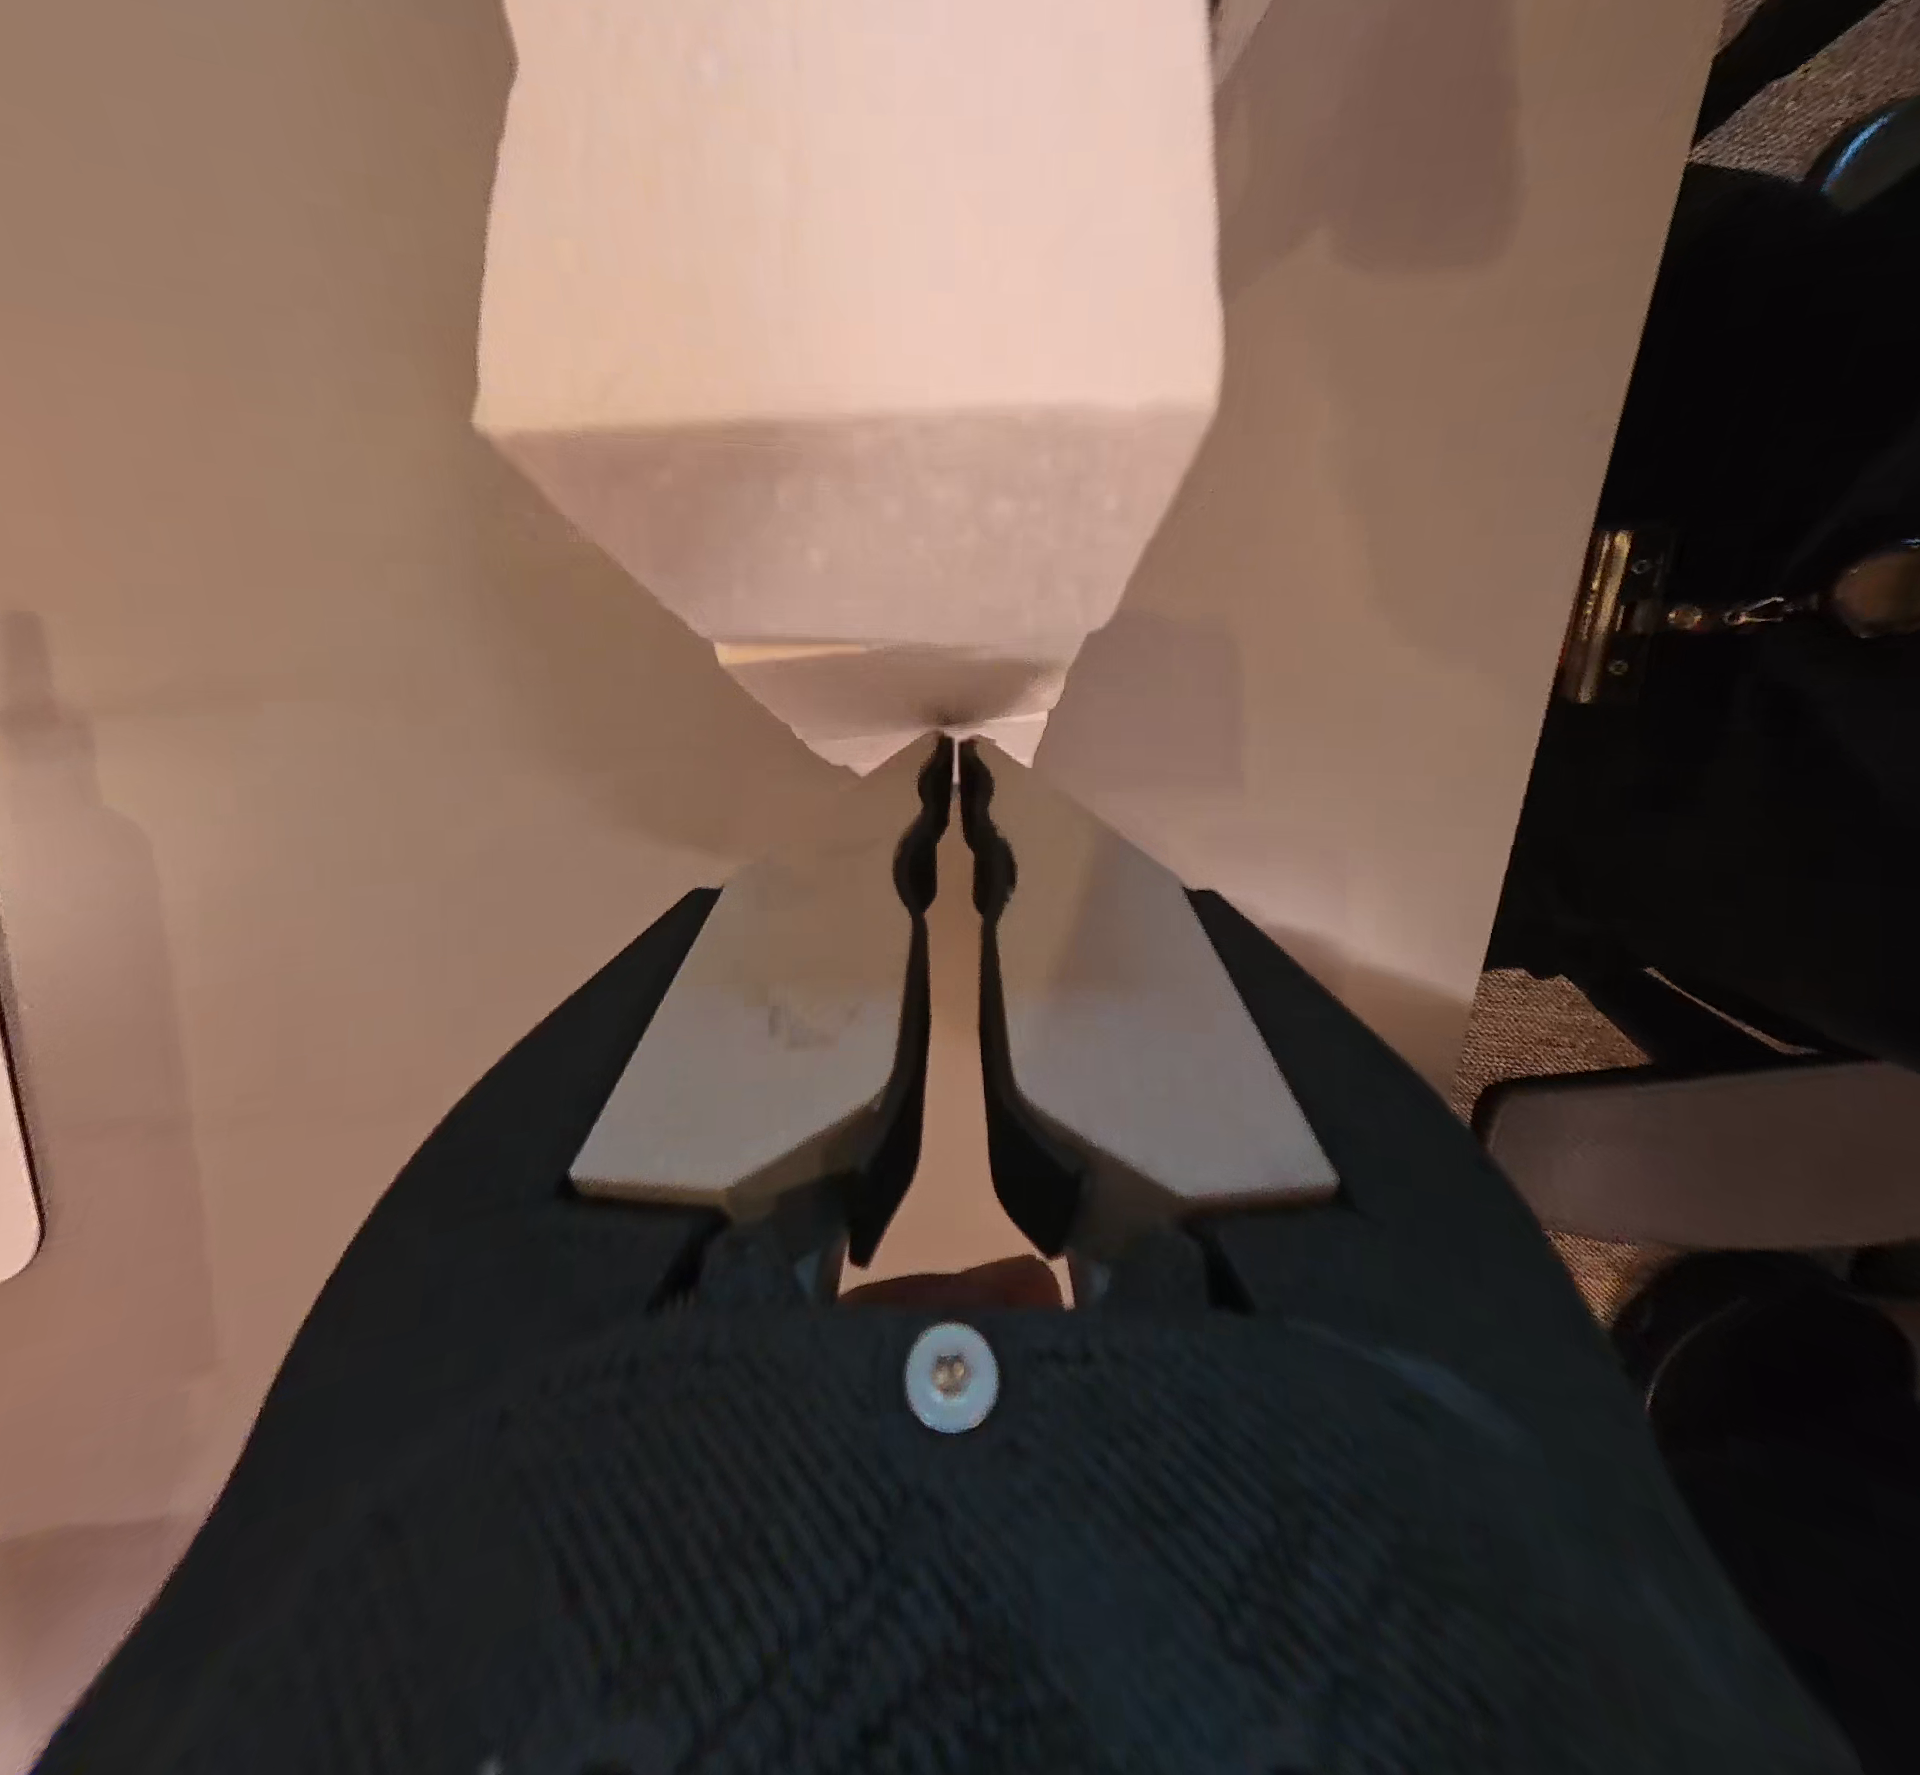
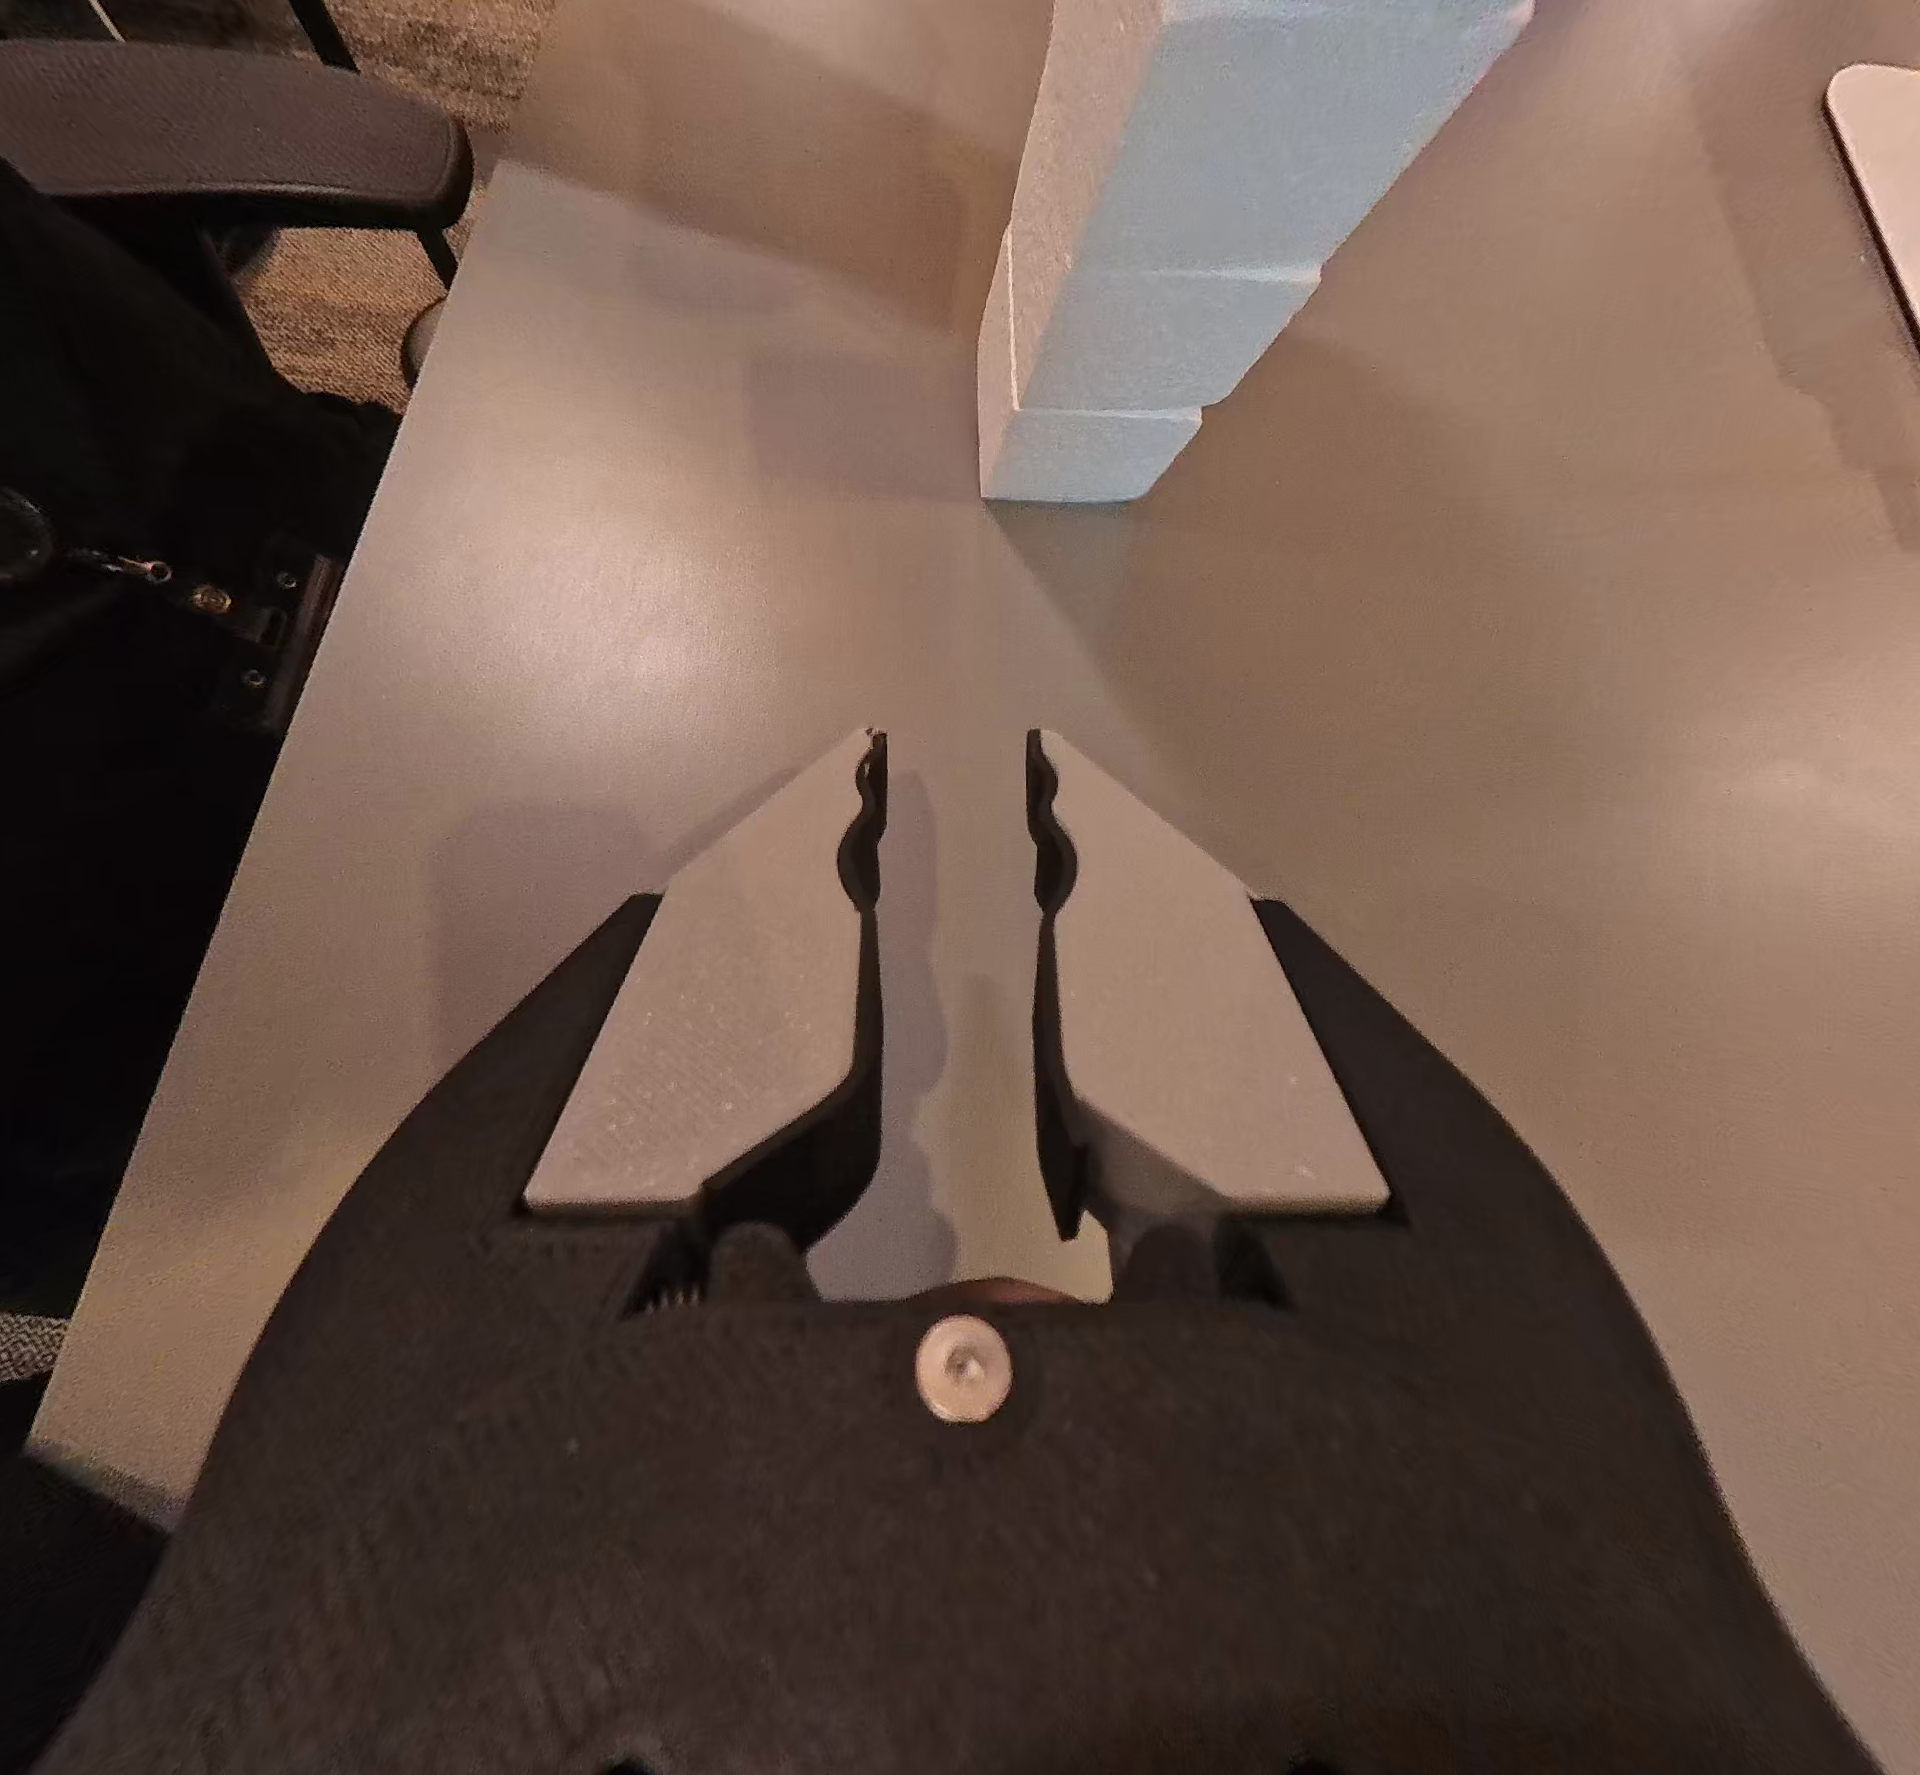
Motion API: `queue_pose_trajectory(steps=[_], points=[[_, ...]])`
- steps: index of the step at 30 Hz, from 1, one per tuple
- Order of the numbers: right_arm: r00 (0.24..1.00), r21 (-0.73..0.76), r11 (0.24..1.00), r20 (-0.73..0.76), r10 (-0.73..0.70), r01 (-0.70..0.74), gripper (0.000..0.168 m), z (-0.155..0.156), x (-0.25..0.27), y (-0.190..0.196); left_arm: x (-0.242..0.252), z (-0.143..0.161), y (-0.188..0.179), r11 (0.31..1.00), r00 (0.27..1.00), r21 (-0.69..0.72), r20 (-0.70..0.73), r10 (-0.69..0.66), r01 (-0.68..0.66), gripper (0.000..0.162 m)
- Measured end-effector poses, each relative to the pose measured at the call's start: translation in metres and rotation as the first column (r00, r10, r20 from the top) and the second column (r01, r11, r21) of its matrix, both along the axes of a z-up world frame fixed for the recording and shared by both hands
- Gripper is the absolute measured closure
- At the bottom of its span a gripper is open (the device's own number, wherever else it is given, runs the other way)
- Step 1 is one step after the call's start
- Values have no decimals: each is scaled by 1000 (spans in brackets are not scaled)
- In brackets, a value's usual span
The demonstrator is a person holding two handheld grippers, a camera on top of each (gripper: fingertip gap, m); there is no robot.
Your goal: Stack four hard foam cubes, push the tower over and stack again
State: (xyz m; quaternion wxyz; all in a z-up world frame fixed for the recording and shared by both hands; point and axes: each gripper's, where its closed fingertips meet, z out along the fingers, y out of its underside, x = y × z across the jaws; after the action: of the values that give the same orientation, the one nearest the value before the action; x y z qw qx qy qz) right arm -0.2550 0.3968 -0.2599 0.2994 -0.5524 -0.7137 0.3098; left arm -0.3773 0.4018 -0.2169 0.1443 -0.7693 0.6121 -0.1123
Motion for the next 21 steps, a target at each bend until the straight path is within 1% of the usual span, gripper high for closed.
queue_pose_trajectory(steps=[3,7,11,14,21], points=[[999,13,999,-24,-33,33,146,7,8,8,6,-2,1,1000,1000,3,11,-10,10,162],[989,18,990,-47,-142,142,147,12,26,33,13,-5,7,1000,999,23,37,5,-6,162],[959,7,959,-7,-284,284,147,-1,50,65,21,-5,15,998,992,38,118,48,-53,160],[958,-48,956,10,-288,288,147,-9,52,67,20,-10,18,995,982,41,172,80,-88,160],[961,-40,964,101,-258,263,147,-26,57,60,3,-26,11,989,961,25,240,134,-144,158]])
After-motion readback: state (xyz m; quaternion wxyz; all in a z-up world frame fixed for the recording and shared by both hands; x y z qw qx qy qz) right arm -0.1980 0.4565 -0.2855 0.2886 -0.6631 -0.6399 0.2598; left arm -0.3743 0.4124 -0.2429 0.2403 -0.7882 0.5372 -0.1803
